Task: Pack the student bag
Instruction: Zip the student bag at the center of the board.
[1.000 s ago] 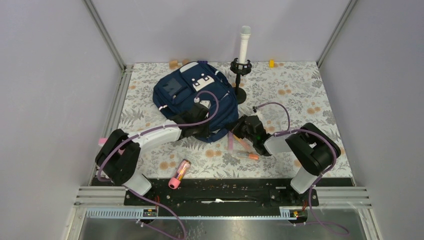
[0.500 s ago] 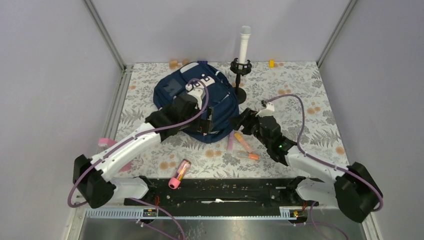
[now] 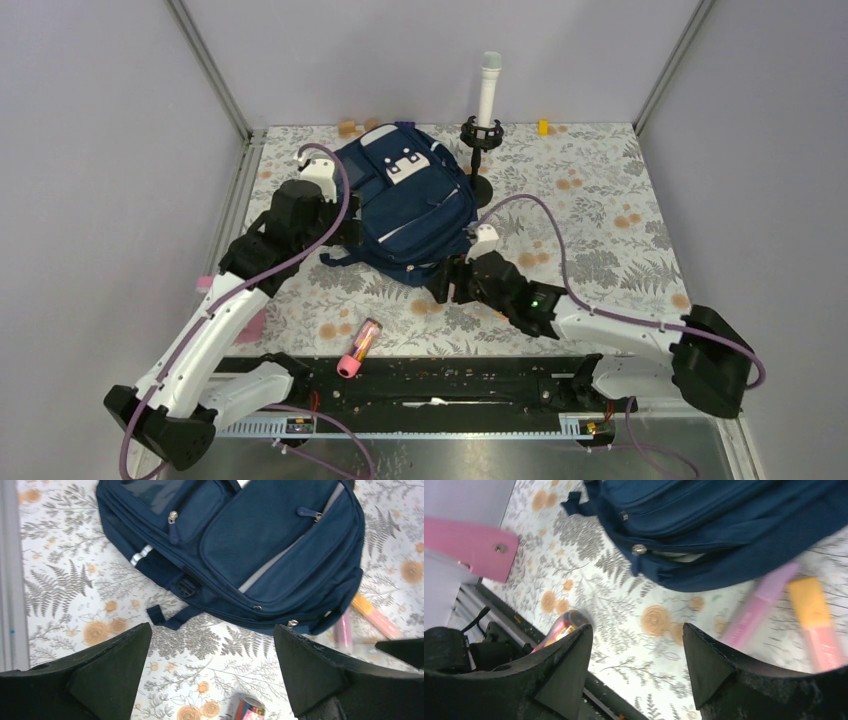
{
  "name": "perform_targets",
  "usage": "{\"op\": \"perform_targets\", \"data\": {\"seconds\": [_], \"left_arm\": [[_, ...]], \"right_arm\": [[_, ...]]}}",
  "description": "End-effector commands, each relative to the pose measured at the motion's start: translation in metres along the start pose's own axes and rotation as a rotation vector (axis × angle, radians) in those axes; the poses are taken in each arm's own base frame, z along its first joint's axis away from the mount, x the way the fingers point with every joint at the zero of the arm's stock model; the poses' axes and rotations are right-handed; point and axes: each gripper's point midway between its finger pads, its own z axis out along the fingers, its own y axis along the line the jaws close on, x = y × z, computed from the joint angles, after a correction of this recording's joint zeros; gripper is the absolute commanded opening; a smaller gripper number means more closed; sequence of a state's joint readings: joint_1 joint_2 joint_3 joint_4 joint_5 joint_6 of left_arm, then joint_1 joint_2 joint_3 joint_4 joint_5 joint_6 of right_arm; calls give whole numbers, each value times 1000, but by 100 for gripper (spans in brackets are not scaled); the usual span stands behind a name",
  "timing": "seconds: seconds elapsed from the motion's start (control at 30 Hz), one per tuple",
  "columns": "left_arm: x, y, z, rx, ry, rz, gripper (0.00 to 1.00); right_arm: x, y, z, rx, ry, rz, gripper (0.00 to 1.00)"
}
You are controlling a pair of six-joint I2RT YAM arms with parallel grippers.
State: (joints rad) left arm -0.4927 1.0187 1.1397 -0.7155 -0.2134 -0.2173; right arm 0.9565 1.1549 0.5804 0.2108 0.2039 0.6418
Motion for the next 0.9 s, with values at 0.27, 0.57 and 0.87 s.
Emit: {"op": "perform_targets", "data": {"seconds": [0.27, 0.57, 0.87], "left_arm": [[19, 26, 16, -104, -69, 56, 99], [19, 25, 8, -83, -103, 42, 99], [20, 23, 6, -68, -107, 38, 99]], "right_arm": [[31, 73, 64, -7, 158, -3, 62], [49, 39, 88, 267, 164, -27, 57], [49, 21, 104, 371, 134, -92, 58]]}}
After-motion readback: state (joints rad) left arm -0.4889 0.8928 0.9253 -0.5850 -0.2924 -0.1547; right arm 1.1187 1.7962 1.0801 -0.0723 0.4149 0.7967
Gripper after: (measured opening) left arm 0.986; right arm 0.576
